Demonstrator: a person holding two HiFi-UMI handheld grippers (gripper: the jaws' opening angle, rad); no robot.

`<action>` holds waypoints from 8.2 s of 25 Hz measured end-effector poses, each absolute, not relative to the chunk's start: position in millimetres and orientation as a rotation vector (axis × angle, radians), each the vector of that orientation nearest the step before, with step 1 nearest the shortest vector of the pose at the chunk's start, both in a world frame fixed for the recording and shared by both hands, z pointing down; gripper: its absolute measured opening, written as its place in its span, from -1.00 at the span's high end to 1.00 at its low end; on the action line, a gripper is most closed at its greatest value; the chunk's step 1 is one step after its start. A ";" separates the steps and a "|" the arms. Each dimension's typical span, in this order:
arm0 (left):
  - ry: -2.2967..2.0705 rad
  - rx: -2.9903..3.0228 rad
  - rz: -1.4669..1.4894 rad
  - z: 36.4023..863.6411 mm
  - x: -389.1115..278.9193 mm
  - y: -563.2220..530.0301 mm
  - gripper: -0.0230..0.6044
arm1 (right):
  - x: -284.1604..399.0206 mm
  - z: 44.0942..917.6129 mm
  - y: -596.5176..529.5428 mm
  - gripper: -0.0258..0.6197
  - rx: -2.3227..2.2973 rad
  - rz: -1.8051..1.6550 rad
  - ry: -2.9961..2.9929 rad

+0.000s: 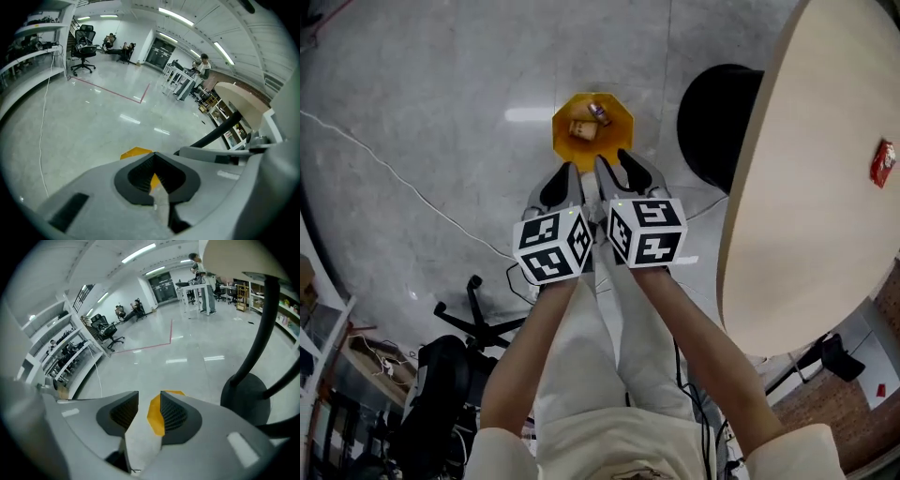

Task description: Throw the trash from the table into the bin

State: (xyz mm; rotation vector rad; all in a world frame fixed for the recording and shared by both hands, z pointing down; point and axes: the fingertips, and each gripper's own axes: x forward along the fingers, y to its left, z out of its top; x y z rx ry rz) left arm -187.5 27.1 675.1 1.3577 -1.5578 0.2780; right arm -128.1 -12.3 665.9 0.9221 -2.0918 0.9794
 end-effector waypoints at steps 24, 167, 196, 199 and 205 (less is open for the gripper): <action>-1.365 1.792 0.341 315.8 -48.7 80.9 0.91 | -4.1 266.8 55.9 0.90 1.126 0.844 -2.493; -1.559 1.534 0.062 277.9 -23.2 124.4 0.91 | 29.2 379.8 -39.8 0.04 0.787 0.414 -2.358; -1.401 1.326 0.034 460.4 -159.1 115.6 0.91 | -133.5 578.3 25.8 0.05 0.498 0.508 -2.024; -1.395 1.311 0.031 486.0 -169.6 112.3 0.91 | -140.1 615.1 24.9 0.05 0.469 0.523 -1.987; -1.386 1.277 0.033 535.0 -176.5 114.7 0.91 | -145.3 690.6 36.0 0.05 0.395 0.518 -1.913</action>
